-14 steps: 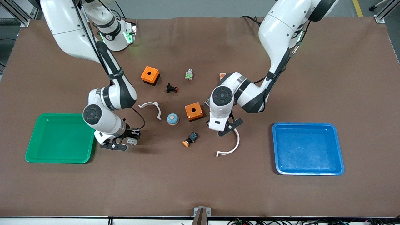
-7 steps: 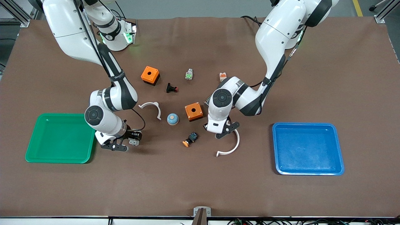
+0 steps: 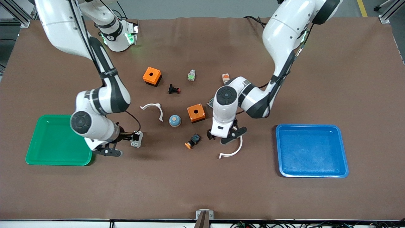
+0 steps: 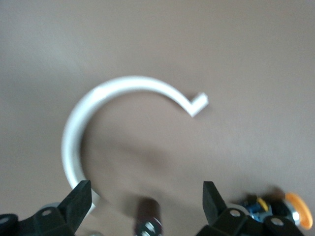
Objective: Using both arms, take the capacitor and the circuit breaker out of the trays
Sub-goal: 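Open both grippers and raise them back toward their trays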
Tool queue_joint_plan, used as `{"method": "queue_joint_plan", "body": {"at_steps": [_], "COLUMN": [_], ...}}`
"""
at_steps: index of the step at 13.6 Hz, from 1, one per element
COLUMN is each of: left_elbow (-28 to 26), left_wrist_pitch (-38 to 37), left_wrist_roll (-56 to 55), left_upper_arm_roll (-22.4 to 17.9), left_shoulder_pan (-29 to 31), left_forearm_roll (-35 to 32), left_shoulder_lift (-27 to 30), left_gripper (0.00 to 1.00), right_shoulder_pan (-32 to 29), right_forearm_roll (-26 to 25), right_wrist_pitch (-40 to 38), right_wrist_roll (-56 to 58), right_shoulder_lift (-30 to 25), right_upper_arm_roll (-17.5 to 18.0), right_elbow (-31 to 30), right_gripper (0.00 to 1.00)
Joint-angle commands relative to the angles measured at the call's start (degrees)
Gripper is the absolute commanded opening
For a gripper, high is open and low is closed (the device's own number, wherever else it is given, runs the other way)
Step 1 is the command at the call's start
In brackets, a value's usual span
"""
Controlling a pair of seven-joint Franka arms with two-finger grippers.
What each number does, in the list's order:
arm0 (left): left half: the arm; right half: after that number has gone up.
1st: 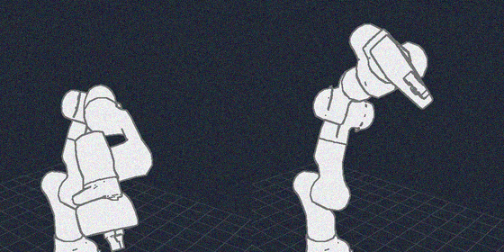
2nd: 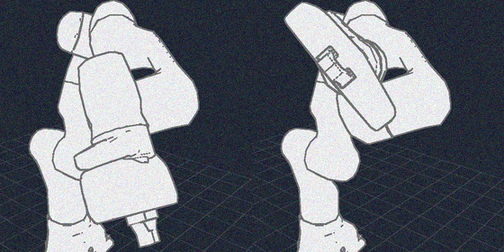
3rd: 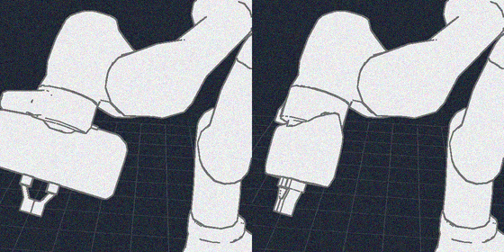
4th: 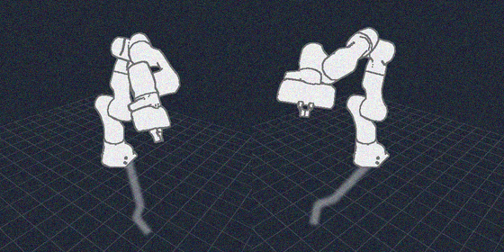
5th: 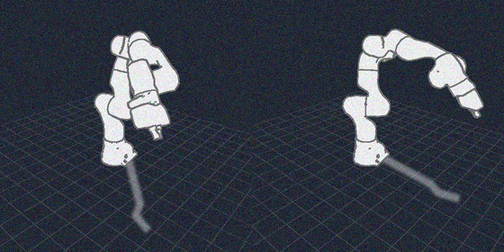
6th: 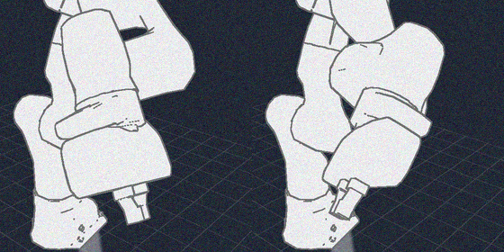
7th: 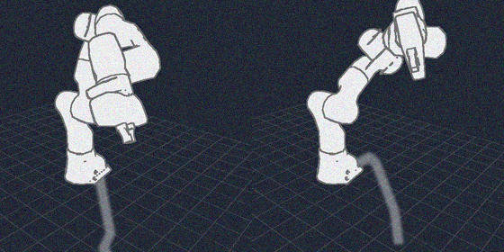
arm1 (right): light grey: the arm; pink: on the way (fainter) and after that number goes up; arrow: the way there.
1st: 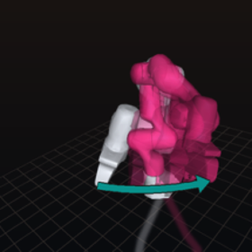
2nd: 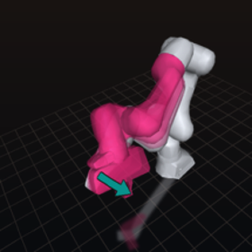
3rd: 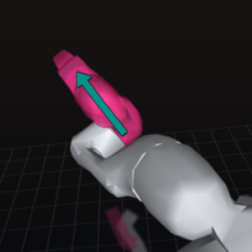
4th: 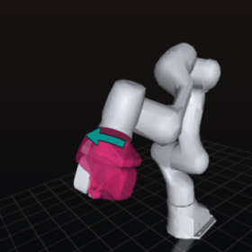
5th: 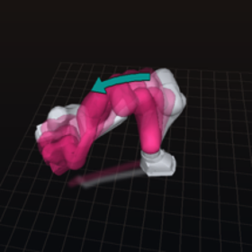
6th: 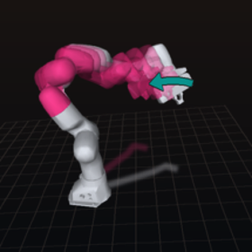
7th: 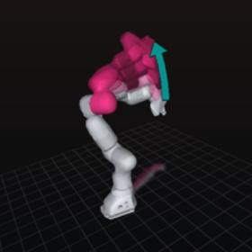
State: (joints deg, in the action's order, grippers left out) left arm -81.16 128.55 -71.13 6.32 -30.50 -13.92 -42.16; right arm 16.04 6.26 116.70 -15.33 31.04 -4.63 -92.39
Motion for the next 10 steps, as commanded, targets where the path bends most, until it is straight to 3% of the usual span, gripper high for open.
{"method": "queue_joint_plan", "body": {"at_steps": [1,5,10], "left_elbow": [-1.6,-1.9,-1.9], "left_wrist_pitch": [-6.7,-12.1,-20.7], "left_wrist_roll": [9.1,21.2,31.7], "left_upper_arm_roll": [0.0,0.0,0.5], "left_shoulder_pan": [4.7,12.0,17.7], "left_forearm_roll": [-1.3,-1.3,-0.6], "left_shoulder_lift": [7.4,14.7,22.5], "left_gripper": [1.00,1.00,1.00], "right_shoulder_pan": [-0.6,-0.6,-0.5], "right_forearm_roll": [-1.3,-1.2,-1.3], "right_wrist_pitch": [-9.8,-17.5,-24.2], "right_wrist_roll": [4.8,16.6,18.8], "right_shoulder_lift": [-1.5,-5.1,-10.1], "right_upper_arm_roll": [-2.6,-10.0,-15.9], "right_elbow": [5.7,7.6,7.9], "right_gripper": [1.00,1.00,1.00]}}
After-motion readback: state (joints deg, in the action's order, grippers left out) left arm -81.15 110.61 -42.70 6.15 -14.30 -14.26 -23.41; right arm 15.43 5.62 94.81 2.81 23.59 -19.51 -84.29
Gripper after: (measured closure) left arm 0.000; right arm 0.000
